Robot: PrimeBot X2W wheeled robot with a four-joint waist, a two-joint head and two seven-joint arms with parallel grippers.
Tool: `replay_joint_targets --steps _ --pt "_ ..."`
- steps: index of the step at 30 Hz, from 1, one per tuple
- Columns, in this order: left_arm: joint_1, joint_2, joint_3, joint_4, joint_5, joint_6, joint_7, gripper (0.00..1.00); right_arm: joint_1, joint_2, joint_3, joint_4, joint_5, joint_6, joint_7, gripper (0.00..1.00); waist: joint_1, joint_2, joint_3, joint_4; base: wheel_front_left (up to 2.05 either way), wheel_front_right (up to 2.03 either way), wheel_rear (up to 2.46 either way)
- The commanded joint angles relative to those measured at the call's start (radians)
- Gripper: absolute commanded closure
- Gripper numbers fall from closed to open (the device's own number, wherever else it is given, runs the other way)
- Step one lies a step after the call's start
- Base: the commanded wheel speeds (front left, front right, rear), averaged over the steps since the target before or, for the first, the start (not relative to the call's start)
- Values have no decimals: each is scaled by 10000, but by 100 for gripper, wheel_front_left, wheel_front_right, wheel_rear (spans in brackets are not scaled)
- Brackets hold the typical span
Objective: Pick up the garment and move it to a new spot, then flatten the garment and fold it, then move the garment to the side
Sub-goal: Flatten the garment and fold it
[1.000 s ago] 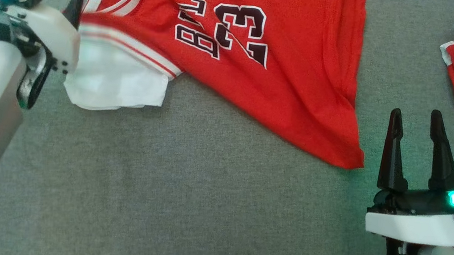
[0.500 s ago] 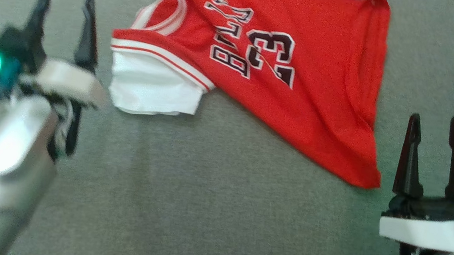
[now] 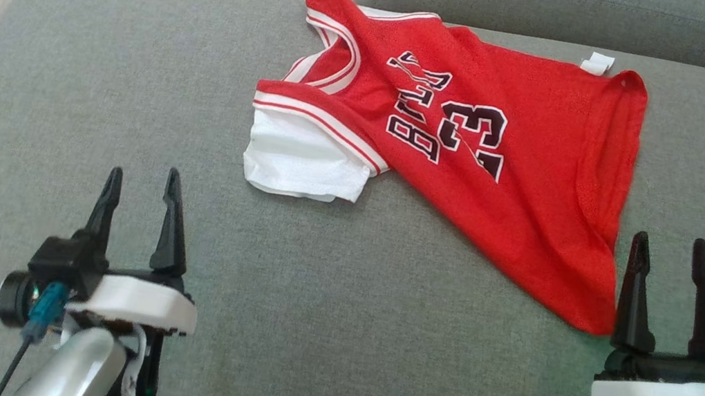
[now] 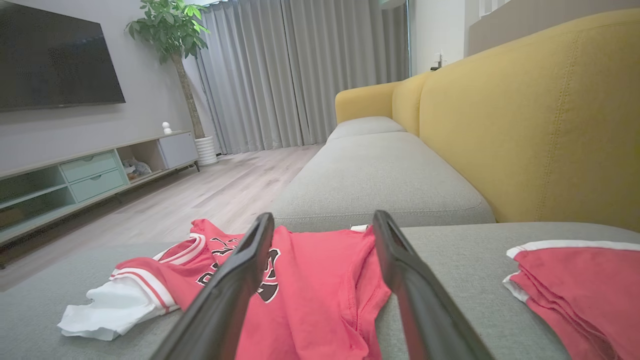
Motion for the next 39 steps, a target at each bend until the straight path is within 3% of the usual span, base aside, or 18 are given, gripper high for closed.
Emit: replay_joint_targets --steps 1,9,21,26,35,39 --pt "-349 92 572 -332 146 -80 -93 0 -193 -83 299 -290 -23 67 -63 0 3 0 -14 -48 0 0 0" --pt "-696 30 613 75 324 -566 -32 0 -328 -83 441 -422 -92 67 -63 0 3 0 294 -328 0 0 0" --pt "-2554 -12 -93 2364 260 -1433 1613 0 -710 -83 584 -580 -125 67 -63 0 3 0 1503 -1014 0 0 0" --pt "-2939 -165 -155 3250 159 -1517 1847 0 -882 -83 552 -529 -78 67 -63 0 3 0 1695 -1239 0 0 0" --pt "-3145 -238 -24 4276 104 -1144 1725 0 -861 -83 543 -443 -34 67 -63 0 3 0 1634 -1386 0 0 0" --pt "-3196 -282 -105 4576 59 -1222 1849 0 -838 -83 522 -407 -34 67 -63 0 3 0 1594 -1364 0 0 0"
